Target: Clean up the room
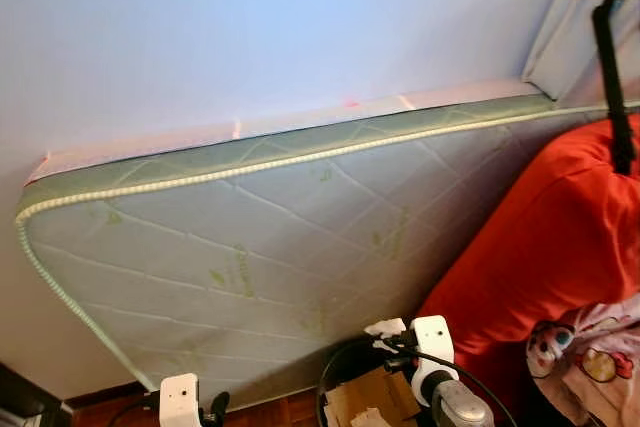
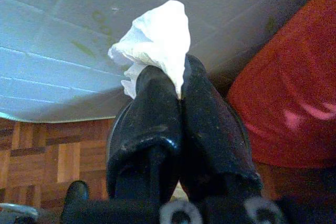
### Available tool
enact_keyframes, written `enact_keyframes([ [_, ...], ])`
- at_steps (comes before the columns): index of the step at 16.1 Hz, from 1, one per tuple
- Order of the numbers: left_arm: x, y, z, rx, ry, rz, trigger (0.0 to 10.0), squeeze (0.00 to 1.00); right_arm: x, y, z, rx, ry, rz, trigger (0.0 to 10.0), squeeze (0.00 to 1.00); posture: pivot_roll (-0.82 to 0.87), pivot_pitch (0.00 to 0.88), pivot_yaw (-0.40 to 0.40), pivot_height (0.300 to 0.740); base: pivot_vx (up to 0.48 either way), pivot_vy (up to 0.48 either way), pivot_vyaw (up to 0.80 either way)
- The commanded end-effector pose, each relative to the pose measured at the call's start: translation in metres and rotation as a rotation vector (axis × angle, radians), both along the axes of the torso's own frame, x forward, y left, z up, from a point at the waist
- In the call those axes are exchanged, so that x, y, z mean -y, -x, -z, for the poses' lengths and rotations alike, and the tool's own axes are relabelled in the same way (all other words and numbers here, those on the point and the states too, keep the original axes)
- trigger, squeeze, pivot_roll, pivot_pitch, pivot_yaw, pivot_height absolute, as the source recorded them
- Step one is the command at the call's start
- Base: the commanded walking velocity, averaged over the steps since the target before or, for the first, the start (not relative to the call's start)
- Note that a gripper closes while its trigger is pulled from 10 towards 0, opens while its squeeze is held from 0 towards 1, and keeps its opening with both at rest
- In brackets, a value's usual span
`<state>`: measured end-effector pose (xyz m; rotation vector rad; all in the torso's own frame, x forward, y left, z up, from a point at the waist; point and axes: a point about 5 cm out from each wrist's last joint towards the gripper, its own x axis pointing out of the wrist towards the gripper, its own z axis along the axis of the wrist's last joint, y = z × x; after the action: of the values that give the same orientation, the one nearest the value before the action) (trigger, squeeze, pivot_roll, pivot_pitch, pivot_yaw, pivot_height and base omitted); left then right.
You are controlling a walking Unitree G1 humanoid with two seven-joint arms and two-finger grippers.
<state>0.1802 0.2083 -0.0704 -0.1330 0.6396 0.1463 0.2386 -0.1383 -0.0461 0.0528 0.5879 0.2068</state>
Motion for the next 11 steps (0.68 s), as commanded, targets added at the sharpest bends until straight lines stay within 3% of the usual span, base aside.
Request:
enact_keyframes([
  [1, -0.002, 0.002, 0.0, 0.004, -0.005, 0.004, 10.0, 0.0, 0.001, -0.002, -0.002, 0.007, -0.013, 0.033, 10.0, 0.0, 0.05, 0.0, -0.017, 0.74, 0.0, 0.0, 0.0],
  [3, -0.002, 0.002, -0.001, 0.021, -0.012, 0.003, 10.0, 0.0, 0.005, -0.002, -0.002, 0.025, -0.044, 0.087, 10.0, 0.0, 0.05, 0.0, -0.018, 0.74, 0.0, 0.0, 0.0],
  [4, 0.002, -0.034, -0.024, 0.167, -0.046, 0.032, 10.0, 0.0, 0.014, -0.002, -0.006, 0.074, -0.088, 0.153, 10.0, 0.0, 0.05, 0.0, -0.02, 0.74, 0.0, 0.0, 0.0],
  [5, 0.012, -0.078, -0.065, 0.37, -0.091, 0.063, 10.0, 0.0, 0.018, -0.001, -0.007, 0.097, -0.105, 0.182, 10.0, 0.0, 0.05, 0.0, -0.021, 0.74, 0.0, 0.0, 0.0],
  [6, 0.01, -0.085, -0.077, 0.443, -0.12, 0.068, 10.0, 0.0, 0.02, 0.0, -0.007, 0.111, -0.103, 0.186, 10.0, 0.0, 0.05, 0.0, -0.021, 0.74, 0.0, 0.0, 0.0],
  [8, 0.007, -0.084, -0.087, 0.516, -0.131, 0.06, 10.0, 0.0, 0.02, 0.003, -0.007, 0.138, -0.11, 0.188, 10.0, 0.0, 0.05, 0.0, -0.018, 0.74, 0.0, 0.0, 0.0],
  [11, 0.006, -0.08, -0.094, 0.549, -0.107, 0.058, 10.0, 0.0, 0.017, -0.003, -0.018, 0.237, -0.116, 0.171, 10.0, 0.0, 0.05, 0.0, -0.019, 0.74, 0.0, 0.0, 0.0],
])
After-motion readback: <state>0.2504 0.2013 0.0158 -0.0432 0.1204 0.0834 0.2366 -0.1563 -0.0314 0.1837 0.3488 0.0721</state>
